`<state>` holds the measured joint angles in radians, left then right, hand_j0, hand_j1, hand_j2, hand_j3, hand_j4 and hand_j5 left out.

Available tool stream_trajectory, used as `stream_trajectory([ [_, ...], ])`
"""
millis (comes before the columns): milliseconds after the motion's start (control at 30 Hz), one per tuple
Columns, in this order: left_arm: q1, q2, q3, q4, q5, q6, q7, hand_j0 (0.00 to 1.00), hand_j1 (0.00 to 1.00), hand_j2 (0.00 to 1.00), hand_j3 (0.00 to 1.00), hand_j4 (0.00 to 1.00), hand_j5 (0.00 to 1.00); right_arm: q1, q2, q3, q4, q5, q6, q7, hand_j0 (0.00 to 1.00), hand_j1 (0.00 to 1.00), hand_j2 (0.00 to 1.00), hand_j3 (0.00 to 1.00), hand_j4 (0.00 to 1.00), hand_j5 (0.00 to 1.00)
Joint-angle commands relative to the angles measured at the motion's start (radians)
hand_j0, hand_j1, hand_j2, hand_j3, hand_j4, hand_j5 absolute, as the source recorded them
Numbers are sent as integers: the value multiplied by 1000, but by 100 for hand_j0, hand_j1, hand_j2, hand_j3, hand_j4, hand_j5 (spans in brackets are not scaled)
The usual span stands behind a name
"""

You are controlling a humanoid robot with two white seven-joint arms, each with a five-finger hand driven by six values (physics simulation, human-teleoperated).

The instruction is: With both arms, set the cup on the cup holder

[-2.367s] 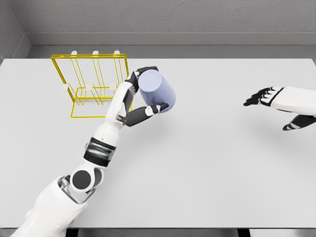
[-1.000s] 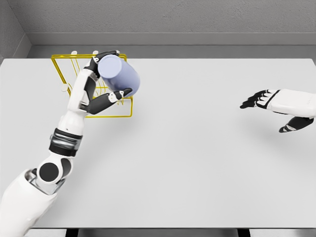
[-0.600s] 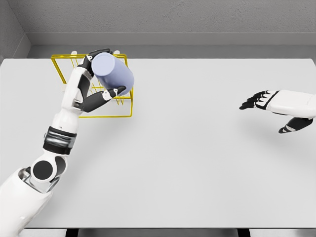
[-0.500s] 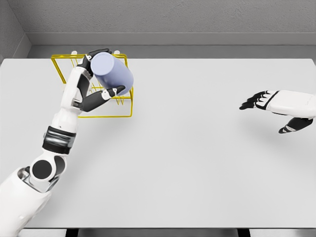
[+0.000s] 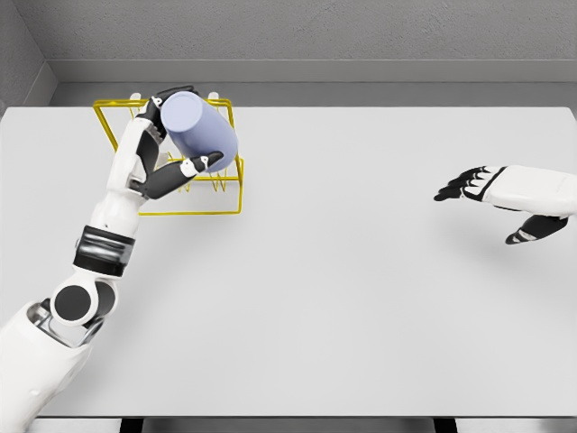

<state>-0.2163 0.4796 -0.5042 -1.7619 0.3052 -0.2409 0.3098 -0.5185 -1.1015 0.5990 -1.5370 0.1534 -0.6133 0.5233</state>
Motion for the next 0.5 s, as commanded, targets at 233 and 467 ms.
stream_trajectory([
  [233,0,5,3,-1,-1,2,0,70,70,70,70,70,70,0,0,1,-2,-6,2,0,100,100,100,100,100,100],
  [467,2,5,3,-1,-6,-1,6,100,100,100,100,100,100,0,0,1,-2,-6,2,0,100,100,100,100,100,100],
])
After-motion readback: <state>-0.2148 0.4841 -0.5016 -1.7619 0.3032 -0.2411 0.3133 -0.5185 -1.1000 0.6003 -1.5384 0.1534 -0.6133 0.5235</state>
